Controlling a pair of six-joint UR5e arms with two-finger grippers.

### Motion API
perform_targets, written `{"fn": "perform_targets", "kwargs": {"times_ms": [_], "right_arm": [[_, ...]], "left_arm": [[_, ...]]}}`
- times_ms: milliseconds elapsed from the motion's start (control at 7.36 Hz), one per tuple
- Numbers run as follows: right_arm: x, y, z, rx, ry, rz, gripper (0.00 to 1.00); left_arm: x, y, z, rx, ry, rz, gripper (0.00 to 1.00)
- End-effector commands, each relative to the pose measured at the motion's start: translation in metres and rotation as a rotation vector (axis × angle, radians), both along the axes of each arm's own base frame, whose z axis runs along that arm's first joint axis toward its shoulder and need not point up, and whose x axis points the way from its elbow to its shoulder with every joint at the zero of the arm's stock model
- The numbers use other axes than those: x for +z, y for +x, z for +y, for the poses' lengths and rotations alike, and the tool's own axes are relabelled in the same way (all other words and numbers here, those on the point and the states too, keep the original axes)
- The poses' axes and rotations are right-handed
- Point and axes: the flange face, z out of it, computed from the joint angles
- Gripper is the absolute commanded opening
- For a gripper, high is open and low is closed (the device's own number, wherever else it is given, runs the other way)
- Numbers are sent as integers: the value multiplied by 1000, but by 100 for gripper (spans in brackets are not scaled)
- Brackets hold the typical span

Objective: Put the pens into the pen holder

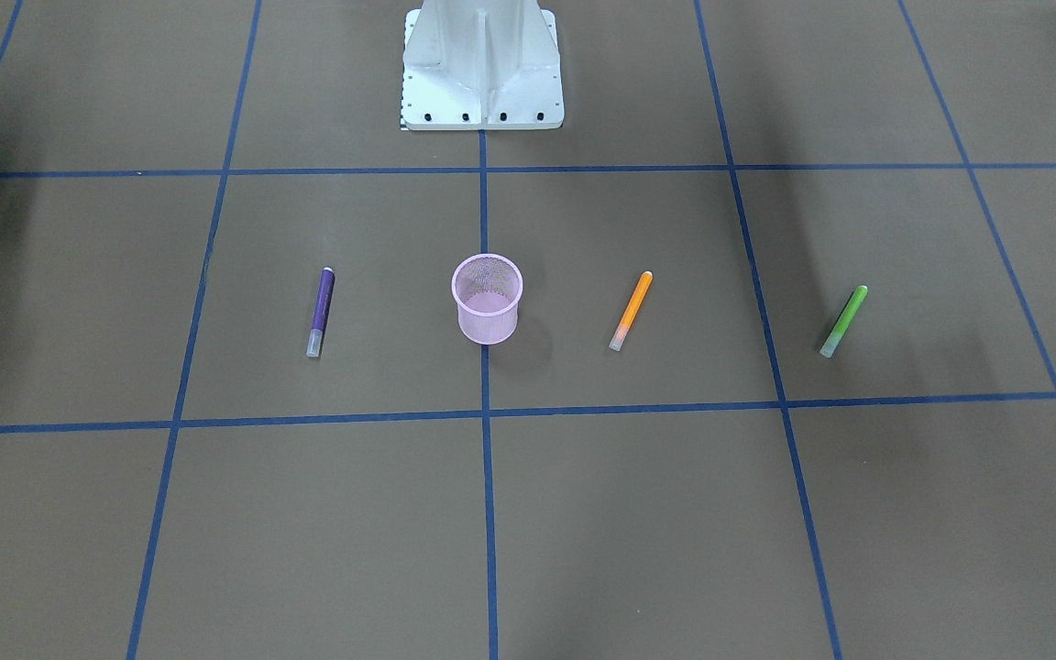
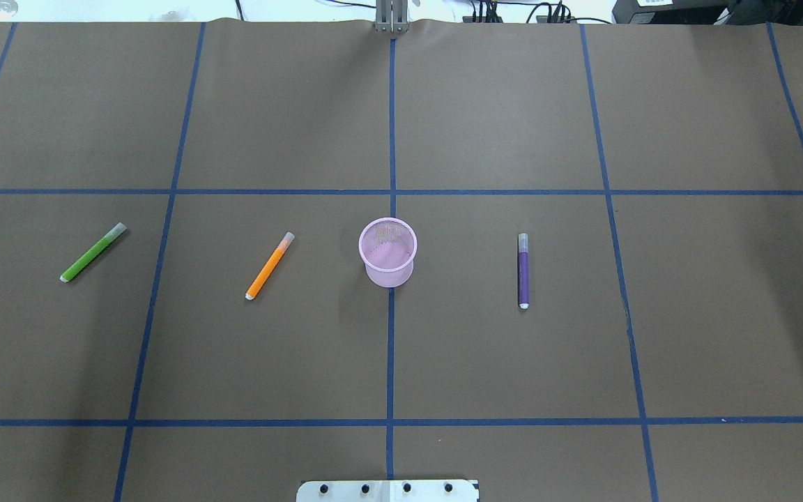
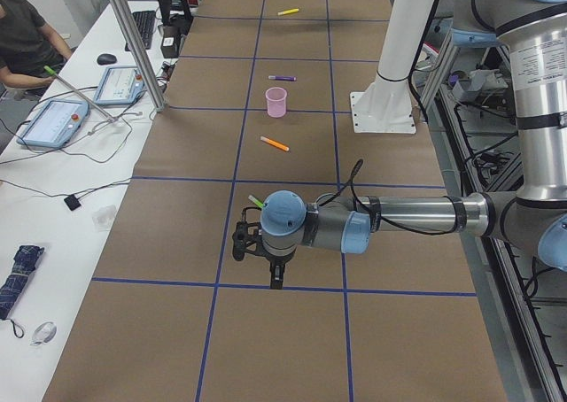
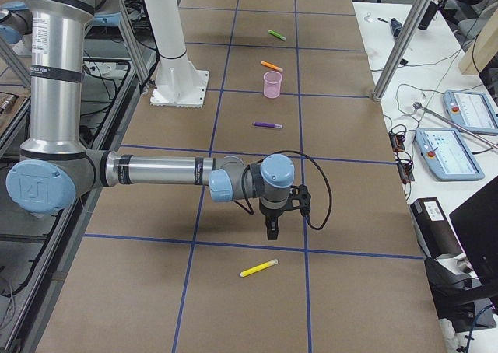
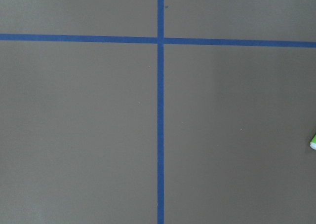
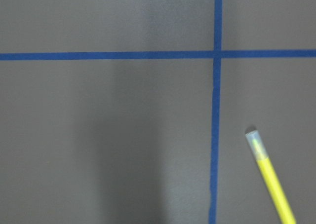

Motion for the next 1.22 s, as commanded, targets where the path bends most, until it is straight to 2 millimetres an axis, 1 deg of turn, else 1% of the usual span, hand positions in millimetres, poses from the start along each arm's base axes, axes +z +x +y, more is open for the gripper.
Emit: {"fn": "perform_targets", "kwargs": {"times_ms": [0,136,272,408,543,679,815,951,1087], "right_arm": [[63,-7,7,-71,28,17,96],[78,-19,8,-105,38,40,94],[93,-26,10,-125,40,68,93],[103,-34,11,-142,47,70,90],[109,-35,7,-167,66,74,89],[122,-35,8,-200,69,74,85],[131,-35,10,-212,58,70,84],[135,-35,11,-210,48,70,84],[138,-35,12,-207,38,73,82]], "left_arm": [[1,1,-2,3,4,1,100],[1,2,-1,3,1,1,100],[0,2,-2,2,3,1,100],[0,2,-2,2,4,1,100],[0,2,-2,2,4,1,100],[-2,2,-4,1,6,1,100],[-2,2,-4,1,7,1,100],[-4,2,-4,0,9,3,100],[-5,2,-4,0,12,2,100]]}}
